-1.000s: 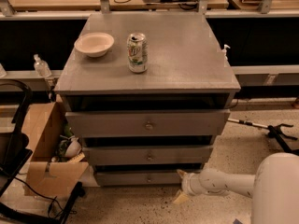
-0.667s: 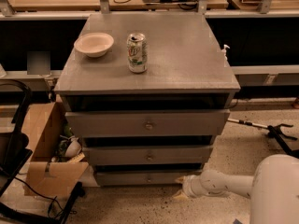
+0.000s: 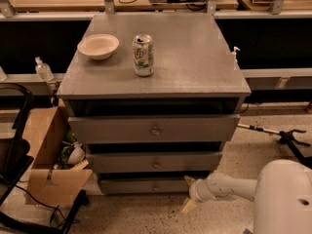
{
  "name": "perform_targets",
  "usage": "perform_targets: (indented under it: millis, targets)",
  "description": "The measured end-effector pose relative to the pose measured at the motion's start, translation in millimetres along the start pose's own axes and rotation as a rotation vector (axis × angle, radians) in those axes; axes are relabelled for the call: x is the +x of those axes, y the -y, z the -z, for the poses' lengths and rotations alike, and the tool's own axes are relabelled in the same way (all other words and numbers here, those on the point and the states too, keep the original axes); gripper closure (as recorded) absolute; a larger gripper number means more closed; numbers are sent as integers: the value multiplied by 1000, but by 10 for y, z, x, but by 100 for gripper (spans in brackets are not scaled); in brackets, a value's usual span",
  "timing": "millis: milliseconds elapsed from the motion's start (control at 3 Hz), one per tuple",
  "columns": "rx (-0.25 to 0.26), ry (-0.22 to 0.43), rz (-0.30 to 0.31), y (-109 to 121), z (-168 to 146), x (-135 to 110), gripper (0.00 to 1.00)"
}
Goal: Open bottom drawer
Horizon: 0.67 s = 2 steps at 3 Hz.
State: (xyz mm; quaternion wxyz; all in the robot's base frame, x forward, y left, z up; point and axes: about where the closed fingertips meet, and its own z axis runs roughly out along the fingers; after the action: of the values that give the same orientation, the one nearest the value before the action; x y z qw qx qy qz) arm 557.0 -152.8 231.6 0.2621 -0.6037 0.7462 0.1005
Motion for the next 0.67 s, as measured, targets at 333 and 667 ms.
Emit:
perform_targets:
  millis: [333,667]
  targets:
    - [-28,-24,-11,321,-299,108,0]
    - [-33,-25,-10,290,-303,106,0]
